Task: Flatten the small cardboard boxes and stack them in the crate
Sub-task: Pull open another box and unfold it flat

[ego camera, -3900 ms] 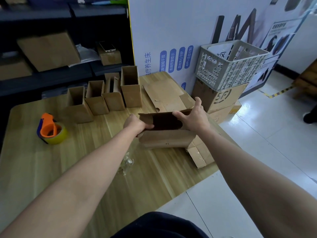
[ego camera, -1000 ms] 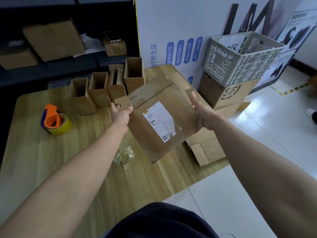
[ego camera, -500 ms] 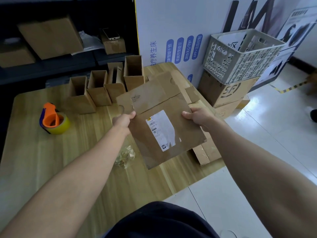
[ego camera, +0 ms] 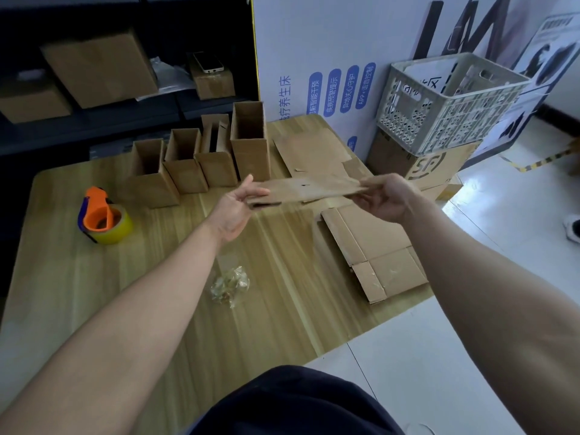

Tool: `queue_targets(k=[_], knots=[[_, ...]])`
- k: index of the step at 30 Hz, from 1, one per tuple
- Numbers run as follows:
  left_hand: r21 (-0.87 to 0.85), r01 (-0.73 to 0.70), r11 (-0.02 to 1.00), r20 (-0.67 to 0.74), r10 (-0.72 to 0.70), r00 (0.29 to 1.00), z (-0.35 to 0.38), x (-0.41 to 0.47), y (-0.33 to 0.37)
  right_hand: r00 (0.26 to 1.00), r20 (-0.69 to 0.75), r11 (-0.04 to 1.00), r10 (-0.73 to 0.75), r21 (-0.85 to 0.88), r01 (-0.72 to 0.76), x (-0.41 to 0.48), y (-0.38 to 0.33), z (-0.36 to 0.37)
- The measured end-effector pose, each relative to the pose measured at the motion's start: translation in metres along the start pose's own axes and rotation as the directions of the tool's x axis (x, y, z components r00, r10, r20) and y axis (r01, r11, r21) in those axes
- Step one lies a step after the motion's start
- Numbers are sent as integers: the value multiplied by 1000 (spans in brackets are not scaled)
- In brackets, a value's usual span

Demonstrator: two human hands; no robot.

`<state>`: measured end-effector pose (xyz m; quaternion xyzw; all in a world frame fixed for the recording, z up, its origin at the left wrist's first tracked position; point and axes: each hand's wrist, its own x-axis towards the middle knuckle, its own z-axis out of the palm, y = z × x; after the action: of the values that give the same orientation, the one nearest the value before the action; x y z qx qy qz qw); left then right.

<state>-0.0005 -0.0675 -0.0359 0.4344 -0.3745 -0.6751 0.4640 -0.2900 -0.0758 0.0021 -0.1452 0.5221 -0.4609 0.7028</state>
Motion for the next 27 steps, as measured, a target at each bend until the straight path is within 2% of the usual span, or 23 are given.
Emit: queue_targets(k=[2, 4, 6, 8, 9, 11, 13, 15, 18, 20, 23, 27], knots=[[-157, 70, 985, -58, -80, 995, -12, 2, -9, 997, -73, 985, 12, -172, -25, 3, 12, -2], [-214, 122, 969, -155, -157, 975, -22, 6, -22, 994, -102, 946, 24, -320, -55, 9, 28, -5], [-82, 225, 971, -250, -238, 938, -25, 12, -35, 990, -138, 917, 32, -389, -84, 15, 42, -10], [164, 359, 919, -330, -292, 898, -23, 16, -50, 987, -161, 884, 26, -457, -98, 21, 54, -13], [225, 385, 895, -376, -284, 882, -21, 19, -57, 984, -177, 846, 3, -525, -96, 24, 59, -15], [222, 394, 892, -428, -274, 861, -19, 20, -66, 974, -215, 742, -72, -664, -92, 29, 67, -16], [226, 394, 891, -437, -269, 858, -16, 20, -69, 953, -274, 668, -126, -734, -123, 31, 74, -17], [302, 425, 853, -422, -281, 862, -14, 19, -72, 934, -320, 597, -159, -784, -167, 33, 82, -16], [457, 535, 711, -369, -395, 841, -10, 11, -79, 923, -338, 487, -185, -847, -213, 36, 99, -12], [484, 594, 643, -327, -497, 804, -9, 0, -83, 920, -355, 435, -169, -864, -254, 37, 113, -12], [563, 610, 558, -347, -511, 786, -17, -8, -93, 912, -372, 399, -171, -873, -281, 39, 127, -15], [506, 577, 640, -382, -433, 816, -20, -8, -90, 902, -379, 432, -208, -862, -263, 39, 129, -8]])
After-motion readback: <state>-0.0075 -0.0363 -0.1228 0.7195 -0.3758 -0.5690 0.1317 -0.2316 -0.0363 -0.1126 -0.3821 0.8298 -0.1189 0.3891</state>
